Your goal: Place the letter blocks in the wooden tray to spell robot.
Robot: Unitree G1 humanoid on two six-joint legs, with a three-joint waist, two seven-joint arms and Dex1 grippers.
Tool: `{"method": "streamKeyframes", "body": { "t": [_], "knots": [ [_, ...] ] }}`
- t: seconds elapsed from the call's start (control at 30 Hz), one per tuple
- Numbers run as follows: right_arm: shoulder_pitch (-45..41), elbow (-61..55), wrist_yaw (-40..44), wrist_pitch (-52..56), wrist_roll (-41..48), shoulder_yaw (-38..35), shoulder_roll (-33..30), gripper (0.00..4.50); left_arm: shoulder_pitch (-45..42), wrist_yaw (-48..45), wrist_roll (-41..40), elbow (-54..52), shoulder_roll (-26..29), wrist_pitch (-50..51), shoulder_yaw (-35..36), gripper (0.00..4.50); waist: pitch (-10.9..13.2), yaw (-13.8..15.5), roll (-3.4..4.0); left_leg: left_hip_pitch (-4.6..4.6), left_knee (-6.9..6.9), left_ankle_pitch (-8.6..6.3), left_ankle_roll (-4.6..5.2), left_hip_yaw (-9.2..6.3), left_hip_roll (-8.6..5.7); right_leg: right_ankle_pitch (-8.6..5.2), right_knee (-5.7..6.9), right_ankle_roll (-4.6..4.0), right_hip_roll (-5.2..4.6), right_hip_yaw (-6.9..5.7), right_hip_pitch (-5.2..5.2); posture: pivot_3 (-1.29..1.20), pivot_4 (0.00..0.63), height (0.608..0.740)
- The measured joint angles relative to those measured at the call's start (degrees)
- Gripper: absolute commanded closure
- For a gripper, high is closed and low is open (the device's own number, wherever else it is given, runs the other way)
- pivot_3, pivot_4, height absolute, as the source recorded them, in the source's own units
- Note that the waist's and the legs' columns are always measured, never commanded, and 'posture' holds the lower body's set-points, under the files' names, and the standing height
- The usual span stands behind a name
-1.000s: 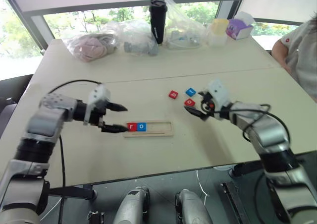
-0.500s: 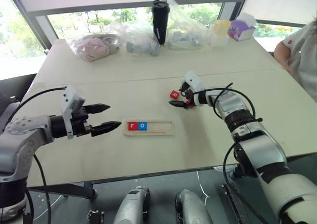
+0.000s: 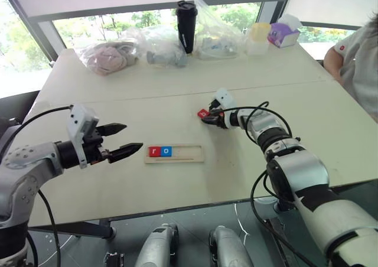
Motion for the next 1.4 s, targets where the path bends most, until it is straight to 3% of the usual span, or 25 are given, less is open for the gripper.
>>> {"method": "streamKeyframes", "body": {
  "t": [0.23, 0.33, 0.4, 0.5, 0.63, 0.8, 0.97, 1.23, 1.27, 1.4],
  "knots": [
    [0.04, -0.69, -0.19, 0.31, -0.01, -3.09, -0.74, 3.33, -0.39, 0.95, 0.44, 1.15, -0.47, -1.81, -2.94, 0.0, 0.01, 0.14, 0.01, -0.03, 0.01, 0.0, 0.0, 0.0, 0.0, 0.0, -0.02, 0.0, -0.02, 0.0, -0.01, 0.0, 0.15, 0.74],
    [0.6, -7.09, 1.77, 3.15, 1.41, -4.74, -3.38, 3.33, -0.4, 1.01, 0.4, 0.81, -0.48, -2.4, -3.77, 0.0, 0.03, 0.2, 0.05, -0.05, 0.0, 0.0, 0.0, 0.0, -0.01, 0.0, -0.02, 0.0, -0.04, 0.0, -0.02, 0.0, 0.15, 0.74],
    [5.77, -21.21, 1.77, 9.97, 3.53, -6.61, -5.57, 3.33, -0.91, 1.18, 0.44, 0.11, -0.5, -2.61, -4.98, 0.0, 0.01, 0.5, 0.02, -0.04, -0.01, -0.02, 0.02, -0.1, 0.0, -0.01, -0.05, -0.01, -0.05, -0.03, -0.06, 0.0, 0.15, 0.74],
    [24.55, -58.84, -3.08, 31.81, 8.18, -11.47, -7.88, 3.33, -2.5, 1.94, 0.67, -1.73, -0.97, -2.93, -7.29, 0.0, -0.04, 1.88, -0.01, -0.12, -0.11, -0.12, 0.16, -0.17, -0.02, -0.08, -0.12, -0.13, -0.08, -0.01, -0.1, 0.0, 0.15, 0.74],
    [41.1, -90.48, -13.71, 58.63, 9.92, -18.12, -3.5, 3.33, -4.35, 2.28, 1.42, -2.51, -1.53, -3.5, -10.23, 0.0, -0.03, 1.85, 0.04, -0.47, -0.09, -0.09, 0.13, -0.07, -0.01, -0.09, -0.03, -0.16, -0.08, 0.05, -0.4, 0.0, 0.15, 0.74],
    [45.16, -111.37, -23.65, 75.84, 9.3, -22.98, 4.4, 3.33, -6.21, 1.36, 1.76, -1.04, -1.65, -4.54, -12.67, 0.0, -0.04, 1.38, 0.07, -0.02, -0.06, -0.08, 0.11, -0.11, 0.02, -0.22, -0.07, -0.54, -0.03, 0.06, -0.21, 0.0, 0.15, 0.74],
    [49.03, -117.01, -30.33, 81.25, 8.07, -21.55, 9.21, 3.33, -7.36, -0.25, 3.23, 2.95, -1.98, -6.4, -14.95, 0.0, -0.04, 1.4, 0.07, -0.05, -0.07, -0.09, 0.12, -0.1, 0.02, -0.24, -0.33, -0.56, -0.07, 0.05, -0.29, 0.0, 0.15, 0.74],
    [51.39, -118.34, -36.21, 83.2, 6.93, -17.58, 11.71, 3.33, -9.05, -1.29, 5.09, 5.91, -3.3, -8.8, -16.99, 0.0, -0.04, 1.35, 0.07, -0.18, -0.16, -0.08, 0.12, -0.07, 0.0, -0.22, -0.26, -0.55, -0.08, 0.06, -0.4, 0.0, 0.15, 0.74],
    [51.57, -118.34, -36.78, 83.23, 6.86, -17.27, 12.22, 2.26, -9.05, -1.31, 5.13, 6.0, -3.32, -8.87, -17.07, 0.0, -0.04, 1.29, 0.07, -0.19, -0.16, -0.08, 0.13, -0.07, 0.0, -0.22, -0.24, -0.55, -0.08, 0.05, -0.37, 0.0, 0.15, 0.74],
    [51.58, -118.34, -37.97, 83.93, 6.71, -16.43, 13.03, 0.27, -9.0, -1.36, 5.51, 6.04, -3.33, -9.0, -17.09, 0.0, -0.04, 0.64, 0.07, -0.13, -0.13, -0.08, 0.13, -0.08, 0.01, -0.23, -0.27, -0.55, -0.08, 0.04, -0.35, 0.0, 0.15, 0.74]
  ]
}}
